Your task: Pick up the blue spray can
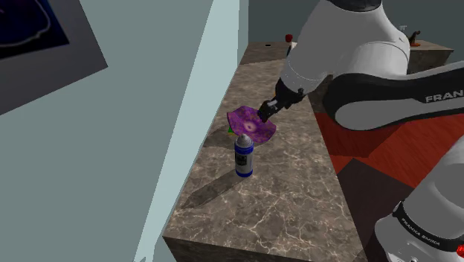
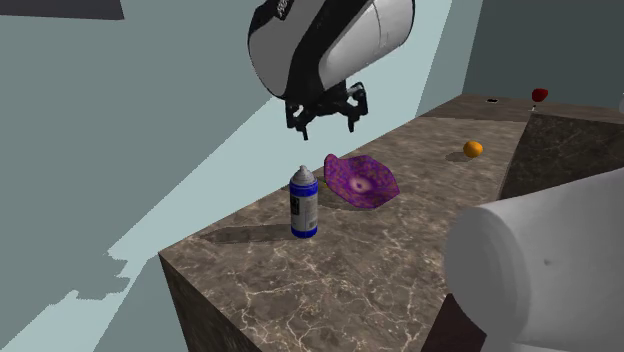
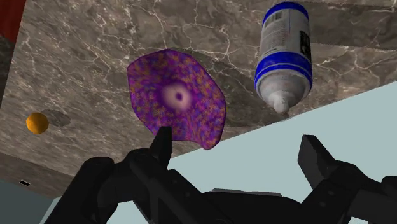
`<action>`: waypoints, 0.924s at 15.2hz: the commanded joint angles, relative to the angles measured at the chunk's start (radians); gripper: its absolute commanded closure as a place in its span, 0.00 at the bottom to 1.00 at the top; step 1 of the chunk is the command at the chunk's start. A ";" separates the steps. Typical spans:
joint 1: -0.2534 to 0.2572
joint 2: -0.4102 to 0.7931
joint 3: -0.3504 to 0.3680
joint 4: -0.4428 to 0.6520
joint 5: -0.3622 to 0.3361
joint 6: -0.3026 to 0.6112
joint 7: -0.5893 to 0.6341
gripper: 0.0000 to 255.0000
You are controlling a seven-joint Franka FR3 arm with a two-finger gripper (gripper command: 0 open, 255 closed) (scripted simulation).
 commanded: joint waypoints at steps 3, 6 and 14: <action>-0.213 0.084 0.268 -0.008 -0.135 0.220 0.211 0.00; -0.477 0.092 0.545 0.026 -0.247 0.351 0.389 0.00; -0.922 -0.100 1.013 0.132 -0.288 0.538 0.629 0.00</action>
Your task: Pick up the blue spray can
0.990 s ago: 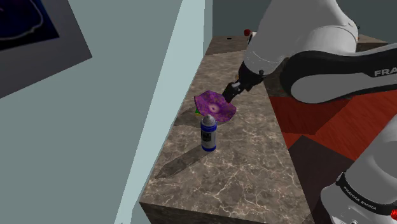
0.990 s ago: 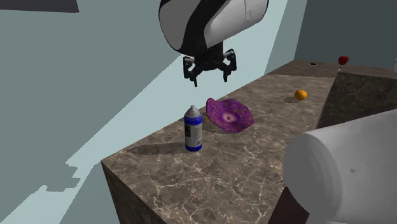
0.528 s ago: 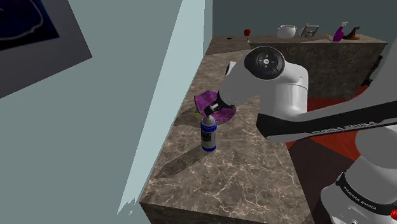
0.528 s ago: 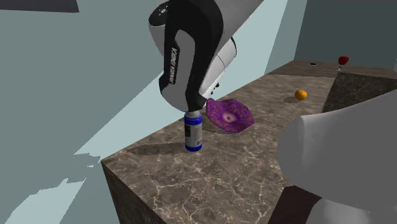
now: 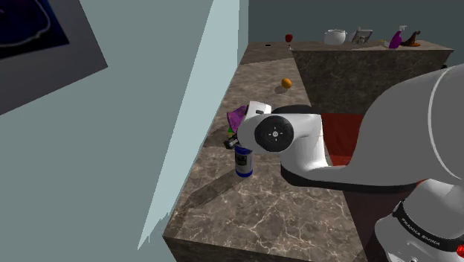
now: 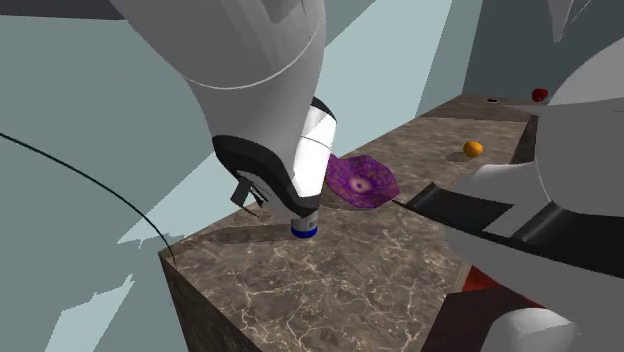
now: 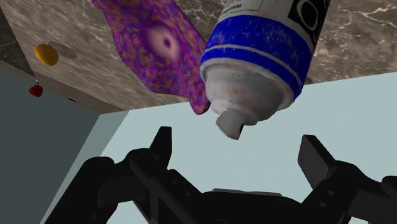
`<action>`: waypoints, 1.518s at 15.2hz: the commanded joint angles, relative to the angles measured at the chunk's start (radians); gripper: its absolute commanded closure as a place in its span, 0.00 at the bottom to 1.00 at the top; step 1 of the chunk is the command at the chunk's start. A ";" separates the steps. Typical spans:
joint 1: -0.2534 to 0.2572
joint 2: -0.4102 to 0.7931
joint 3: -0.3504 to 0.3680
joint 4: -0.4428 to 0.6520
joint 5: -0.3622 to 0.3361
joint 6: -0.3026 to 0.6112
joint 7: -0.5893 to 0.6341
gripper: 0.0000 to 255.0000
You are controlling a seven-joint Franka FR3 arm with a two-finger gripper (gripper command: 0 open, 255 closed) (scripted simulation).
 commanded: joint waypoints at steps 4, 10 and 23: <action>-0.085 -0.044 0.099 0.009 0.011 0.056 0.047 0.00; -0.091 -0.050 0.108 0.009 0.013 0.062 0.052 1.00; -0.017 -0.001 0.008 0.008 -0.002 0.004 0.000 1.00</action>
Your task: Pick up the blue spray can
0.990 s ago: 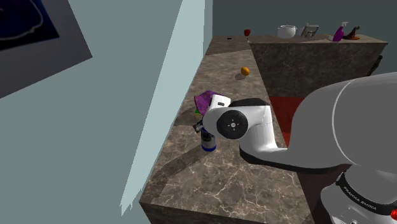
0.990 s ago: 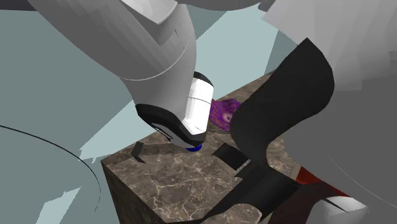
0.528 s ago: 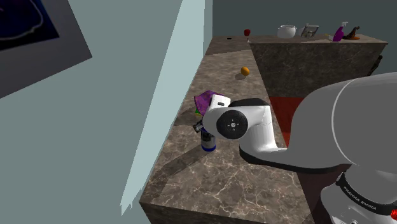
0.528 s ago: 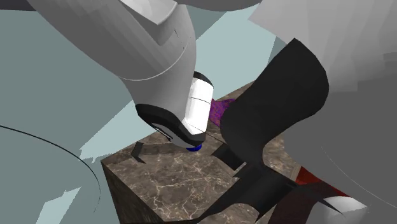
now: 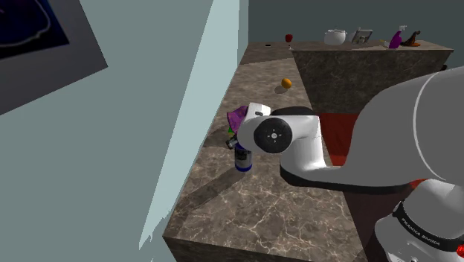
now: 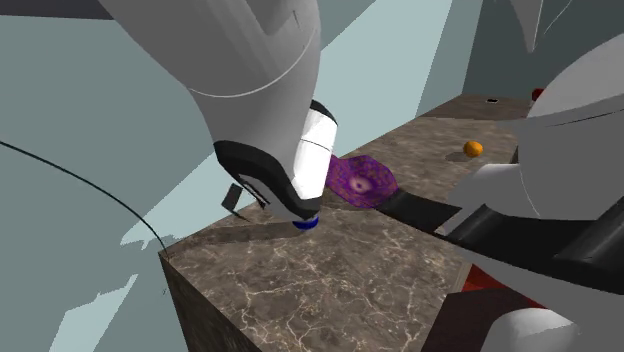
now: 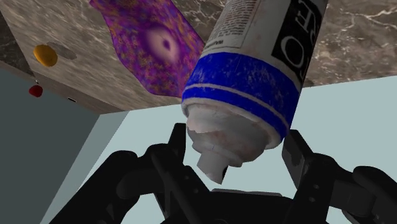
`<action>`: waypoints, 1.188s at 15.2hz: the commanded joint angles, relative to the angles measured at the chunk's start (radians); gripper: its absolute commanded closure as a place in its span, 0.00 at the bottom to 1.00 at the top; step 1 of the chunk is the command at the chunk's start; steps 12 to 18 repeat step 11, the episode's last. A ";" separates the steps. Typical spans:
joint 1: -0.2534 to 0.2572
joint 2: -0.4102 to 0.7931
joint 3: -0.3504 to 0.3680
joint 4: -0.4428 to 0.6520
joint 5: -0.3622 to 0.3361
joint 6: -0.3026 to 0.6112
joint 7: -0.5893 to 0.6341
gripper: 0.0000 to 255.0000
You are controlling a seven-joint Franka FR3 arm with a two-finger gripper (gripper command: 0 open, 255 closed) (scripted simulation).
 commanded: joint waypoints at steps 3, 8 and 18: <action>0.055 0.030 -0.069 0.006 -0.007 -0.046 -0.035 1.00; 0.122 0.060 -0.154 0.014 -0.013 -0.098 -0.080 1.00; 0.137 0.065 -0.174 0.016 -0.014 -0.111 -0.091 1.00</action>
